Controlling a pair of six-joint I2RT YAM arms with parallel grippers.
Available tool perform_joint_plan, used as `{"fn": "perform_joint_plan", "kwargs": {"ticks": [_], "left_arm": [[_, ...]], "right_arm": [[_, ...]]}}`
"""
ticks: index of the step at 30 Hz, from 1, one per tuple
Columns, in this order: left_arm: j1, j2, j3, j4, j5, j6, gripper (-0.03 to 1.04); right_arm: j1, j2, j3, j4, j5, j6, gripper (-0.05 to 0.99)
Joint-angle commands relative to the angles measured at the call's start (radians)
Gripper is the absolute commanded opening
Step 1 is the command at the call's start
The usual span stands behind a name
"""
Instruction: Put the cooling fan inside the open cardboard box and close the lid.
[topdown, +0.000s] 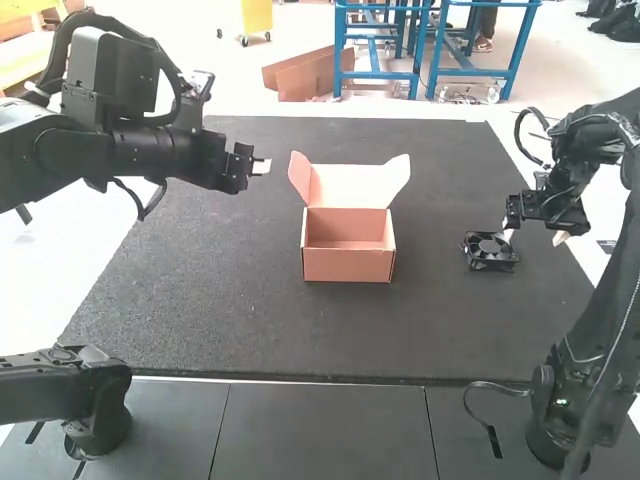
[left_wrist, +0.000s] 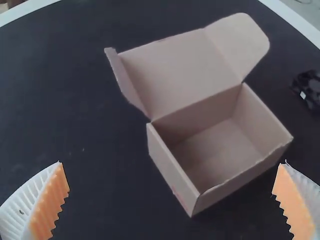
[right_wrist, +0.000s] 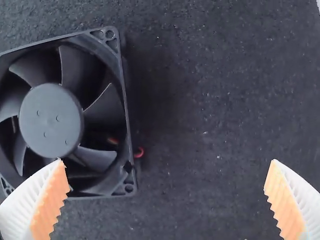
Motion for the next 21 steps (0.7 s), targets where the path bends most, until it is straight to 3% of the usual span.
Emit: {"fn": "perform_joint_plan", "kwargs": {"ticks": [1, 21], "left_arm": [[-0.006, -0.004, 0.039, -0.001, -0.010, -0.003, 0.97], [-0.004, -0.001, 0.060, -0.024, -0.010, -0.006, 0.97]], "right_arm": [[-0.013, 0.015, 0.029, 0.004, 0.001, 0.009, 0.90], [-0.028, 0.093, 0.051, 0.053, 0.031, 0.018, 0.90]]}}
